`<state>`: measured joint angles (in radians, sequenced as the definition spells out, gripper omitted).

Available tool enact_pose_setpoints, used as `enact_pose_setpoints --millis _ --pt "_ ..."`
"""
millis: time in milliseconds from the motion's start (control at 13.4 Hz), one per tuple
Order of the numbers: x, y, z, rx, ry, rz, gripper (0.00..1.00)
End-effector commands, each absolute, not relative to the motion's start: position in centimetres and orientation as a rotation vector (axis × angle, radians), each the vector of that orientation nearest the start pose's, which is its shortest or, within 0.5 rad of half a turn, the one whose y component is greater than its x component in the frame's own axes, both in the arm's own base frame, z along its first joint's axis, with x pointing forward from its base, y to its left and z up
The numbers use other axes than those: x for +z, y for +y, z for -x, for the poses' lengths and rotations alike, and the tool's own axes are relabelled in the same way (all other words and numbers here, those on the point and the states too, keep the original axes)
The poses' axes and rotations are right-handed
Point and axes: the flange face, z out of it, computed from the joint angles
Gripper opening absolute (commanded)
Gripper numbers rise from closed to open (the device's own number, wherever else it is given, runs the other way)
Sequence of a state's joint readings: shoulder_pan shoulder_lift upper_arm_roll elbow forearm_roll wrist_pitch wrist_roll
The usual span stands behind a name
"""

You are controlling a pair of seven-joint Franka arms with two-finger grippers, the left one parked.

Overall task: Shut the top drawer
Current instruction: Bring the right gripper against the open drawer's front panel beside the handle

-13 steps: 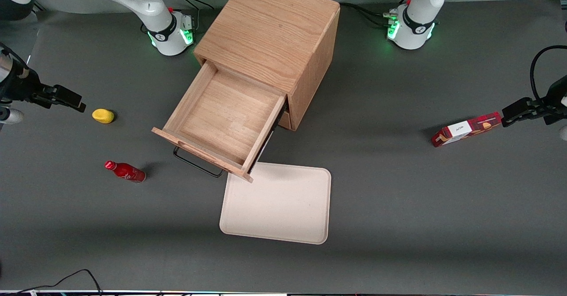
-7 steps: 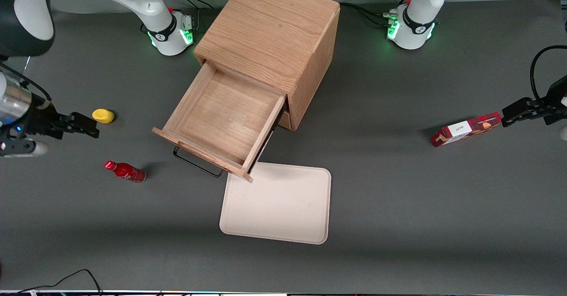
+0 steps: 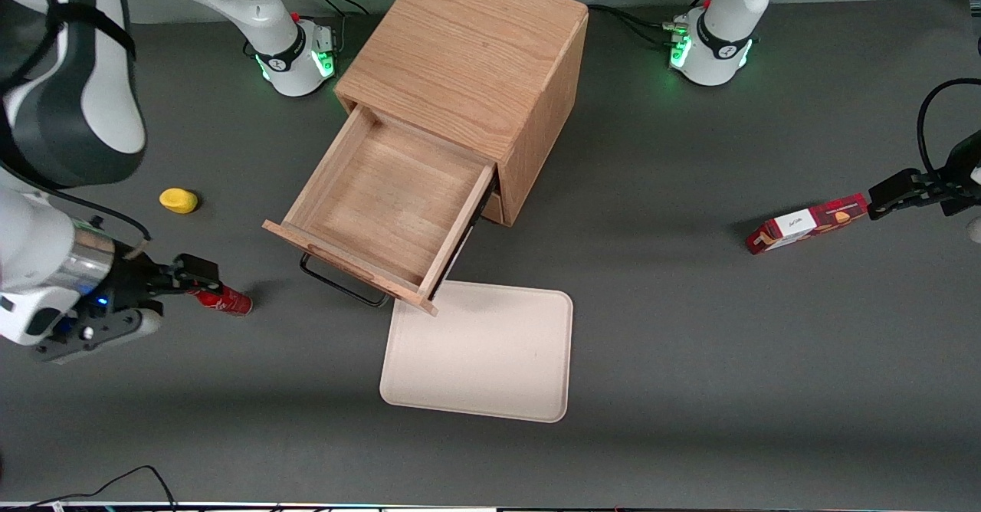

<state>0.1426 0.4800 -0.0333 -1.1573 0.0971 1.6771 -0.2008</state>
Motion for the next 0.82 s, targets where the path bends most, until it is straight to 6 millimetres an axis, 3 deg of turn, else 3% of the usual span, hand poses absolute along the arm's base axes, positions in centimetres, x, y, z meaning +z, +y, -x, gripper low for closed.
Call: enact_pose_setpoints --millis 0,298,745 --pt "50.6 11.8 -71.6 -0.116 -0.558 2.962 1.0" --pt "47.1 15.2 -72.4 -0.098 -0.763 2.868 1.0" --pt "43.4 16.1 -71.7 0.045 -0.994 2.644 1.0"
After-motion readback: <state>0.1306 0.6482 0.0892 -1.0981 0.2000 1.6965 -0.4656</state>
